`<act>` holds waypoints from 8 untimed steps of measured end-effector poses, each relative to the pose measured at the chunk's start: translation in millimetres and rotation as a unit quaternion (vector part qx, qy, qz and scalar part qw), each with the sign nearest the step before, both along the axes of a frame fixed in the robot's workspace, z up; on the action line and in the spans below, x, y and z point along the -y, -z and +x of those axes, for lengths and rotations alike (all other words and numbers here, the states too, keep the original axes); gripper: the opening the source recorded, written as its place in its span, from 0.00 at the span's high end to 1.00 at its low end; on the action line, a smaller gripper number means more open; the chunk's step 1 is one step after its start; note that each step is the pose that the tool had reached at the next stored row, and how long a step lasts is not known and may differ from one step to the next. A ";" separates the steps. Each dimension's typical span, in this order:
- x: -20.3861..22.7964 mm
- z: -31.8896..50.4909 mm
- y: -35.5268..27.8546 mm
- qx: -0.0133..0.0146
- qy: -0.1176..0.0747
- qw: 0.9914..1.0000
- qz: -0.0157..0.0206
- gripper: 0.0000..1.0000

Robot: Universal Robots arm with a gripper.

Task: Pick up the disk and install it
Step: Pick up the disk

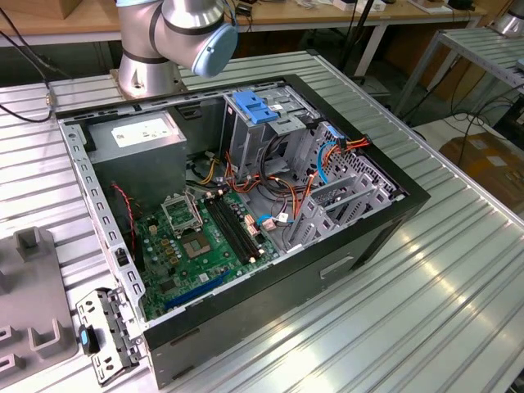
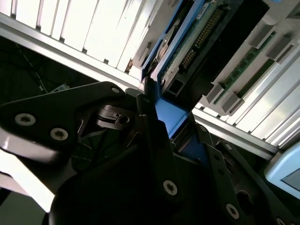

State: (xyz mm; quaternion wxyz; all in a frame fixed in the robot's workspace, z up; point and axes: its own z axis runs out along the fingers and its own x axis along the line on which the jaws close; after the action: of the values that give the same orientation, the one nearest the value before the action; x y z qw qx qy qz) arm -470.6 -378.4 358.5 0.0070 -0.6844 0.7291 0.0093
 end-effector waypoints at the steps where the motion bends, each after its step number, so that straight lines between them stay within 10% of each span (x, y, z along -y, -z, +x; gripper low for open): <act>1: 0.0 0.0 0.0 0.000 0.000 1.000 0.000 0.63; 8: 0.0 0.0 -0.2 0.000 0.000 1.000 0.000 0.63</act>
State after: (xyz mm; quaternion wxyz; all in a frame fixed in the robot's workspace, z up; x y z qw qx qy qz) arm -470.6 -378.4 358.6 0.0070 -0.6844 0.7291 0.0093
